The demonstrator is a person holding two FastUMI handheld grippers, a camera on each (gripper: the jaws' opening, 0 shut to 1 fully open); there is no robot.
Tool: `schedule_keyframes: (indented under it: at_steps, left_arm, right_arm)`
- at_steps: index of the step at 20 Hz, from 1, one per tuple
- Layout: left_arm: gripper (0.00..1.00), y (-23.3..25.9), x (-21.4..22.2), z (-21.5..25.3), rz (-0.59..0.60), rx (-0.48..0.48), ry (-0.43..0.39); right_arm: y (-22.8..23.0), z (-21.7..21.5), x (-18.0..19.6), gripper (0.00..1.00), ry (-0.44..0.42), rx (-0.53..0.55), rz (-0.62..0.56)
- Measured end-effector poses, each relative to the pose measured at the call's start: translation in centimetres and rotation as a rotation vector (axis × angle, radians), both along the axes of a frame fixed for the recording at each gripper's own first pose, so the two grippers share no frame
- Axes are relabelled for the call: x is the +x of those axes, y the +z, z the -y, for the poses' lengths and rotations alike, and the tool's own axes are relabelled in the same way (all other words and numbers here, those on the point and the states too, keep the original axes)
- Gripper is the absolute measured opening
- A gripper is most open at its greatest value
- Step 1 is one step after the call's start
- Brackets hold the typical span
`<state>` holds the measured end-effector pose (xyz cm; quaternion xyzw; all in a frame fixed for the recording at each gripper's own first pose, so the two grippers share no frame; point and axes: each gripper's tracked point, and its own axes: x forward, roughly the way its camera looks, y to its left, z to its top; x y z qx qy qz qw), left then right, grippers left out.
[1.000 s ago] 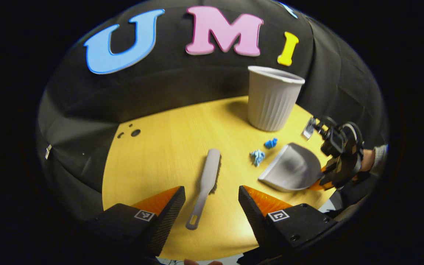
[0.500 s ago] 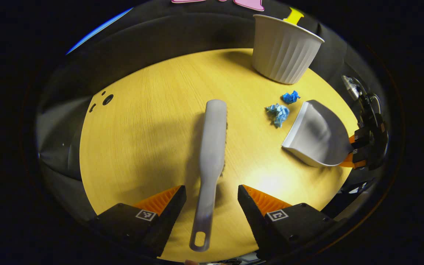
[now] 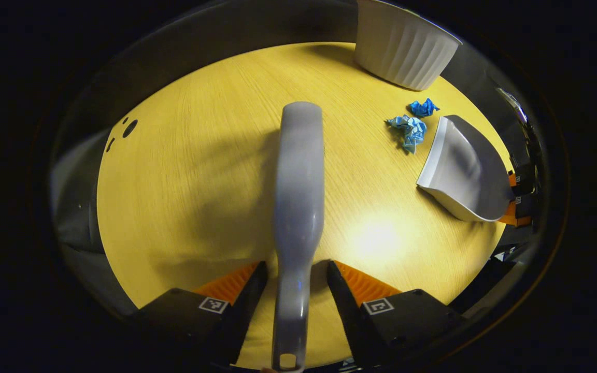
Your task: Pick up the small broom and dustpan from the desktop, sweep the trash into the dustpan with the broom, and then empty the trash into the garbage bin.
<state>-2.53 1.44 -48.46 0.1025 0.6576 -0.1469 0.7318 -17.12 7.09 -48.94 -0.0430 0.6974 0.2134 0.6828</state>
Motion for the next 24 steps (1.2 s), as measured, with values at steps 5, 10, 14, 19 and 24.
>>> schedule_keyframes:
  at_steps: [5, 10, 14, 19, 24]
  left_arm:
    - [0.58, -0.2, 0.0, 0.0, -0.038, 0.009, -0.047]
    - [0.33, 0.1, 0.5, 0.0, -0.061, 0.010, -0.084]
    - [0.31, -0.4, 1.9, 0.7, -0.013, 0.004, -0.104]
    - [0.27, -0.2, 5.1, 5.1, 0.008, -0.042, -0.206]
    - [0.27, -0.7, 8.0, 9.9, -0.004, -0.057, -0.357]
  right_arm:
    - [0.1, 0.0, 0.0, 0.39, 0.001, -0.001, -0.001]
    - [0.2, 0.0, 0.0, 0.39, 0.001, -0.003, 0.002]
    - [0.1, 0.1, 0.0, 0.39, 0.001, -0.003, 0.004]
    - [0.0, 0.0, -0.1, 0.39, 0.007, -0.003, -0.009]
    - [0.0, 0.0, -0.2, 0.31, 0.014, 0.023, -0.043]
